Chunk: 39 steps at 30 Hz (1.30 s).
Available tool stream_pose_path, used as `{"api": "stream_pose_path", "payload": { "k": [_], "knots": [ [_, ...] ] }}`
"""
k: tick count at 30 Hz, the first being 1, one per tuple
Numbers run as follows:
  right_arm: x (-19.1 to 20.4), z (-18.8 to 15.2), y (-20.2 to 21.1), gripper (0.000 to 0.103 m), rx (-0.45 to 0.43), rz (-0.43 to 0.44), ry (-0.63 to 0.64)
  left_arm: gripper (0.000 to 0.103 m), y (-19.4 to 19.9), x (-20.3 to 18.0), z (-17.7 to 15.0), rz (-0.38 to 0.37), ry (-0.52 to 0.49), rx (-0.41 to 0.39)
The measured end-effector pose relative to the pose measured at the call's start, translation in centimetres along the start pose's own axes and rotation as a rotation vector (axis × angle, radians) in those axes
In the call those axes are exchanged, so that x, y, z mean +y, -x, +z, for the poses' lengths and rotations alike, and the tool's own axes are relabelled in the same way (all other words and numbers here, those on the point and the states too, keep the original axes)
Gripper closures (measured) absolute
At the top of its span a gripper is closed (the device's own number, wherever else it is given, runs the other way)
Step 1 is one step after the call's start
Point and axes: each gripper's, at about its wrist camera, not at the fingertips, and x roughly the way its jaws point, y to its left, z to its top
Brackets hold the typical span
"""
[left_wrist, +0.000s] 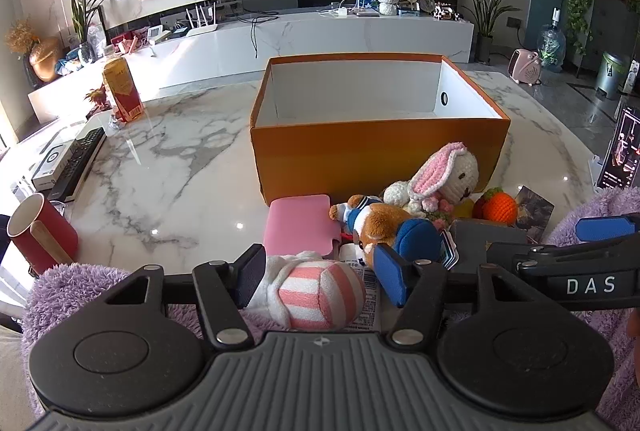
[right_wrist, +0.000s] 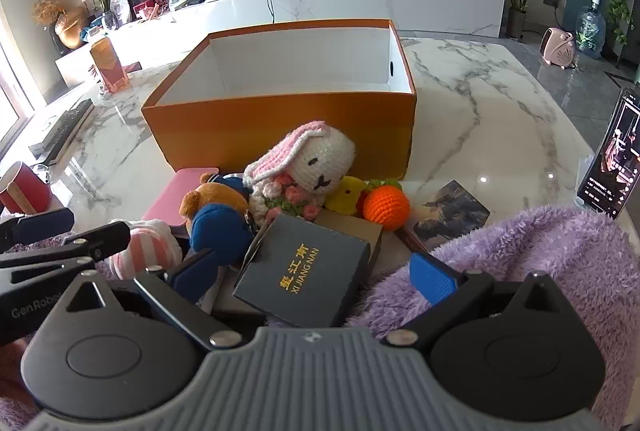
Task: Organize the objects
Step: 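Move both grippers toward the plush toys piled in front of the orange box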
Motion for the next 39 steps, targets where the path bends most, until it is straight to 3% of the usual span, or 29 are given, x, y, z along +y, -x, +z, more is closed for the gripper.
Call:
{"api": "stream_pose_path", "payload": {
  "k": [39],
  "knots": [
    [0.29,-0.12,-0.41,0.001,0.021,0.006,0.018,0.032,-0.6,-0.03,-0.18,0.026,-0.014,0.056]
  ]
}}
